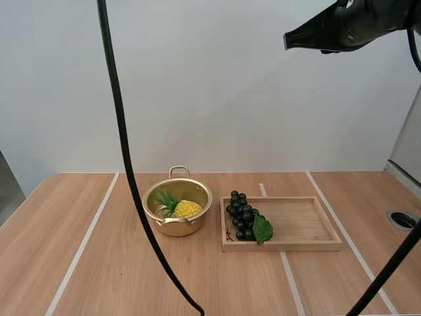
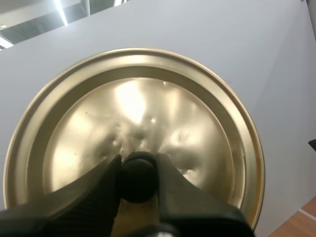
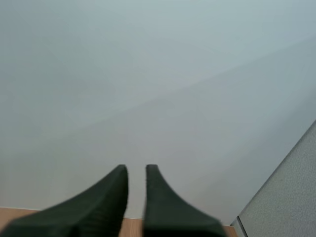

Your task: Open the pot, put the pineapple inside, and close it

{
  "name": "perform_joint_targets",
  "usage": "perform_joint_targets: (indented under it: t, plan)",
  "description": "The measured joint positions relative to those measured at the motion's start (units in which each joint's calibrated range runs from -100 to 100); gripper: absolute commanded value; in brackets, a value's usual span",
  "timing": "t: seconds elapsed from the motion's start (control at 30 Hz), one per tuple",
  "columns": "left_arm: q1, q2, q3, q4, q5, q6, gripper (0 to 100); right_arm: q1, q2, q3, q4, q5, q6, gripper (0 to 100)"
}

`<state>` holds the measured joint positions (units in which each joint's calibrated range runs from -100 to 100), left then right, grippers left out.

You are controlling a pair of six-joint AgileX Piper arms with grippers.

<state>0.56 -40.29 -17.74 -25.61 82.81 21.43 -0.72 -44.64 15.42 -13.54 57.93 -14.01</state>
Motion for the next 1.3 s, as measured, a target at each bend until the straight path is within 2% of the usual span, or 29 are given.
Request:
perform_joint_targets:
  t: [0.43,0.9,1.3]
  plan:
    - [0.00,3.2,9.4,0.1,0.1,0.0,0,-0.4,1.3,0.1,0.2,-0.3,1.2,0]
    - [0.00,14.0,25.4,0.4,-2.2,-0.1,0,-0.4,3.4,13.5,0.3,-13.2,1.2,0]
    - [0.00,23.7,37.8,0.7,-3.7,0.5,0,-0.4,6.9,19.5,0.4,-19.2,1.2,0]
